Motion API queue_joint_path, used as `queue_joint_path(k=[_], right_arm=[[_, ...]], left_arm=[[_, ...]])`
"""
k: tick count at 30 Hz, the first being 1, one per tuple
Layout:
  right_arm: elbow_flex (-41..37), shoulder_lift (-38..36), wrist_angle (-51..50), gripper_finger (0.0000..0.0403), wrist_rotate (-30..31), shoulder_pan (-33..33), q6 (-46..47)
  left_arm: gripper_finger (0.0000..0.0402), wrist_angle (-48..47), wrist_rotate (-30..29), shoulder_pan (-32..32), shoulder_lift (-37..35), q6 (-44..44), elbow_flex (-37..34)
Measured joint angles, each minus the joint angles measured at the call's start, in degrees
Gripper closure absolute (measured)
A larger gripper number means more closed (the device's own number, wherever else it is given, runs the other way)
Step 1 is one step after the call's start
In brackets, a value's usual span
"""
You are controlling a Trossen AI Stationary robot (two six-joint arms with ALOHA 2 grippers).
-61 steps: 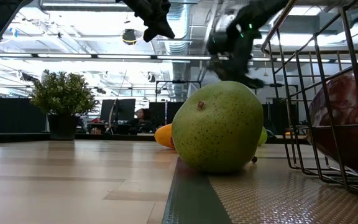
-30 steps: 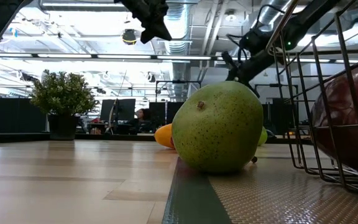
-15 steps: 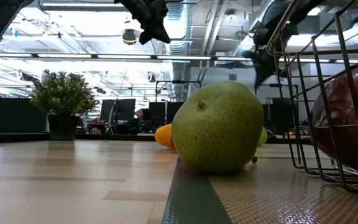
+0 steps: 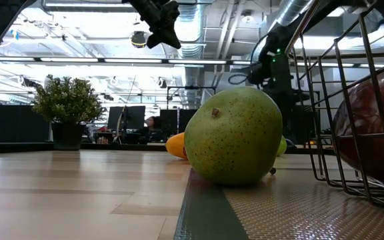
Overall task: Build produce basket
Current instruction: Put the top pear into the wire basket
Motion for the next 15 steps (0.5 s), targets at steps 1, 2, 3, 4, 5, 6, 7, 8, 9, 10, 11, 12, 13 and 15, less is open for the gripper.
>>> queue_joint_path(k=[1,2,3,4,5,6,7,8,9,10,11,12,13,15], right_arm=[[0.00,0.59,-0.73,0.0402,0.61,0.33,-0.35],[0.00,1.15,-1.32,0.0402,0.79,0.46,-0.60],[0.00,1.61,-1.51,0.0402,0.58,0.52,-0.61],[0.02,2.06,-1.53,0.0402,-1.09,0.58,-0.68],[0.02,2.47,-1.53,0.0402,-3.44,0.40,-1.01],[0.02,2.87,-1.47,0.0402,-5.32,0.20,-1.50],[0.03,3.23,-1.49,0.0402,-6.28,0.31,-1.68],[0.05,3.58,-1.57,0.0402,-6.48,0.54,-1.72],[0.13,4.00,-1.91,0.0402,-6.64,0.77,-2.02],[0.41,4.37,-2.39,0.0402,-7.03,0.86,-2.47],[0.67,4.47,-2.56,0.0402,-7.64,0.75,-3.10],[1.17,4.44,-2.62,0.0402,-7.89,0.47,-3.61],[1.79,4.29,-2.75,0.0402,-8.13,0.28,-3.64],[3.21,4.18,-3.23,0.0402,-8.19,-0.33,-4.07]], left_arm=[[0.0401,-0.21,-0.01,-0.04,0.00,-0.02,0.00],[0.0401,-0.39,-0.01,-0.07,0.00,-0.02,0.00],[0.0401,-0.49,0.01,-0.07,0.00,-0.02,0.00],[0.0401,-0.65,-0.01,-0.07,0.00,-0.05,0.00],[0.0401,-0.84,0.01,-0.07,0.00,-0.04,0.00],[0.0401,-1.15,-0.01,-0.07,0.00,-0.04,0.00],[0.0401,-1.61,-0.01,-0.07,0.00,-0.02,0.00],[0.0401,-2.19,-0.01,-0.07,0.00,-0.02,0.00],[0.0401,-2.58,-0.01,-0.07,0.00,-0.02,0.00],[0.0401,-2.75,-0.01,-0.07,0.00,0.04,0.00],[0.0401,-3.05,-0.01,-0.07,0.00,0.31,0.00],[0.0401,-3.30,-0.01,-0.07,0.00,0.52,0.00],[0.0401,-3.35,-0.01,-0.07,0.00,0.52,0.00],[0.0401,-3.29,-0.01,-0.07,0.00,0.59,0.00]])
